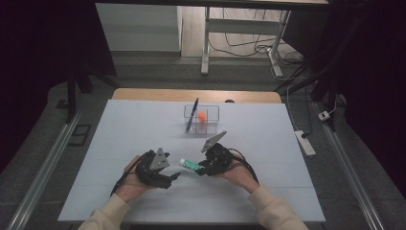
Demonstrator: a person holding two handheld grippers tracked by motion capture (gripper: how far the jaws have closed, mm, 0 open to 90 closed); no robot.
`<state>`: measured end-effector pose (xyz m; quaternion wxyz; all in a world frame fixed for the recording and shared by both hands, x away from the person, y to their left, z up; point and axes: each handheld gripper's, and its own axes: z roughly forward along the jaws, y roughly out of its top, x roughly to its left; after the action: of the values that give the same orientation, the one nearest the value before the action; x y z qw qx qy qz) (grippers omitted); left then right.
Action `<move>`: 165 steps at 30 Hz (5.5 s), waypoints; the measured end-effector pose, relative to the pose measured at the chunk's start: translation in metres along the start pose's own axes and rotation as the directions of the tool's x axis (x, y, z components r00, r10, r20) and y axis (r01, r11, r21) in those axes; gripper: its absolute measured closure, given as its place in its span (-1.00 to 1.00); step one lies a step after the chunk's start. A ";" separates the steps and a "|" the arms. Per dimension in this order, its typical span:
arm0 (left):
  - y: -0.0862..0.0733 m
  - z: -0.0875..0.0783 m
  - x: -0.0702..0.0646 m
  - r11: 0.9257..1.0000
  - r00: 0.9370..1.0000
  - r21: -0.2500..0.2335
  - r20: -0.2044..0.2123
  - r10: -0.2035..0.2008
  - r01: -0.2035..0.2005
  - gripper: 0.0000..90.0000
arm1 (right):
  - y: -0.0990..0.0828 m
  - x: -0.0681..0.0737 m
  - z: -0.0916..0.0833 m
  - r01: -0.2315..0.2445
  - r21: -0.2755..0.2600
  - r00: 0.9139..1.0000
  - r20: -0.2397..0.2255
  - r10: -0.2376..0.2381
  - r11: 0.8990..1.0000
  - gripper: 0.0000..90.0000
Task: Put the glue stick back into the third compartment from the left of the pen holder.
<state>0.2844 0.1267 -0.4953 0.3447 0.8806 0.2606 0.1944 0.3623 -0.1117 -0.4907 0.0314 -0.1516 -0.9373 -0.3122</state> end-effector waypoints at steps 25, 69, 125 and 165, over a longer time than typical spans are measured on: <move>0.013 0.024 -0.014 0.986 0.989 0.068 0.017 0.149 -0.149 -0.28 | 0.012 0.007 0.009 -0.010 0.019 0.996 -0.086 0.011 1.000 0.43; 0.004 0.006 0.011 0.996 0.998 -0.072 -0.021 -0.052 0.050 0.46 | 0.007 0.002 -0.026 -0.040 -0.399 0.994 0.081 0.079 0.916 -0.19; -0.010 -0.015 0.003 0.987 0.991 -0.101 -0.020 -0.131 0.128 -0.15 | 0.005 -0.002 -0.062 -0.059 -0.569 0.991 0.063 0.115 0.820 0.43; -0.077 -0.048 0.026 0.962 0.963 -0.069 -0.032 -0.267 0.264 -0.17 | 0.034 -0.096 -0.101 -0.106 -0.596 0.878 0.319 0.356 0.796 0.42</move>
<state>0.2547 0.2148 -0.5126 0.3902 0.8221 0.3769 0.1726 0.4610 -0.1712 -0.4047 -0.1759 -0.3327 -0.7617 -0.5274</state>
